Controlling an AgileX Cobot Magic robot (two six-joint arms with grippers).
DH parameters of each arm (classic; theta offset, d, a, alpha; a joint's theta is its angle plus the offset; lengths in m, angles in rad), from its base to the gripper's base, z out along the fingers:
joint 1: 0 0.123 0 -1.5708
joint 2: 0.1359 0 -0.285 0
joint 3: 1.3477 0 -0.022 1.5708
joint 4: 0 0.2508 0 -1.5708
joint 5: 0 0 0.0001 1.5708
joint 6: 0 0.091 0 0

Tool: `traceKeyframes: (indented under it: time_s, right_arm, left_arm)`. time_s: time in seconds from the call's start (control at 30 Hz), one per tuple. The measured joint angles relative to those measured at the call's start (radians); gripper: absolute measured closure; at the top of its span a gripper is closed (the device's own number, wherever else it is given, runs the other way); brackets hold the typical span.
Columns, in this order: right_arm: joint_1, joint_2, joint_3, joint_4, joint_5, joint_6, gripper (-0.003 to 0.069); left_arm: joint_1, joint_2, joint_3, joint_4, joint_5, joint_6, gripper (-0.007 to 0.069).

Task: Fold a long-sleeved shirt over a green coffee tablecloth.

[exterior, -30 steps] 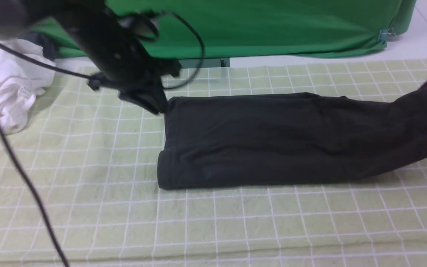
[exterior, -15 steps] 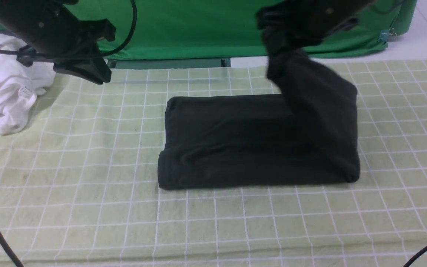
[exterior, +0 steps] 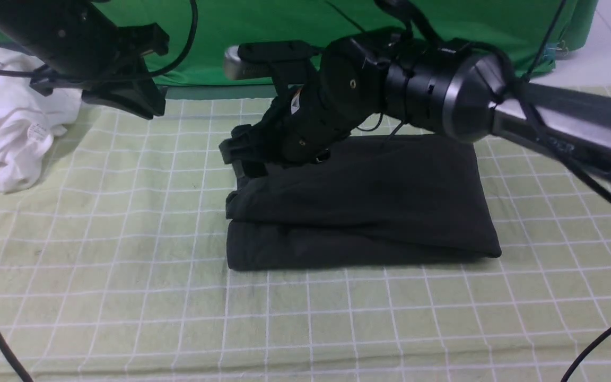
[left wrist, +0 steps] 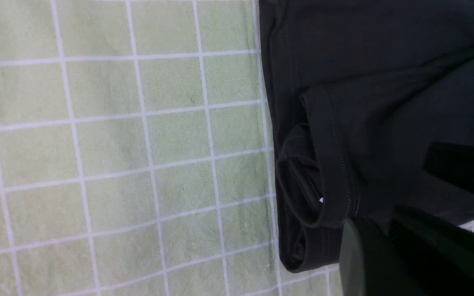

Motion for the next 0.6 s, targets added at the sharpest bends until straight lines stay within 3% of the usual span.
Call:
traceKeyframes:
  time_s: [0.07,0.2,0.37,0.5,0.53,0.6]
  right_arm:
    - [-0.049,-0.062,-0.001,-0.016,0.19,-0.048,0.0091]
    - [-0.158,-0.186,0.04,-0.103,0.464,-0.089,0.0113]
    - [-0.253,-0.294,0.193,-0.18,0.51,-0.085,0.0186]
    - [-0.323,-0.32,0.355,-0.194,0.509,-0.087,0.0207]
    - [-0.349,-0.312,0.425,-0.195,0.458,-0.087,0.0204]
    - [-0.36,-0.303,0.46,-0.196,0.404,-0.088,0.02]
  left_arm:
    - [-0.002,-0.018,0.033,0.0,-0.006,0.0,0.0549]
    - [-0.029,-0.085,0.202,-0.004,-0.007,0.0,0.0545]
    - [-0.114,-0.108,0.391,-0.01,-0.118,0.001,0.0519]
    - [-0.2,-0.082,0.508,-0.009,-0.278,0.001,0.0449]
    - [-0.223,-0.063,0.522,-0.001,-0.326,-0.004,0.04]
    - [-0.233,-0.049,0.524,-0.001,-0.349,-0.007,0.0372]
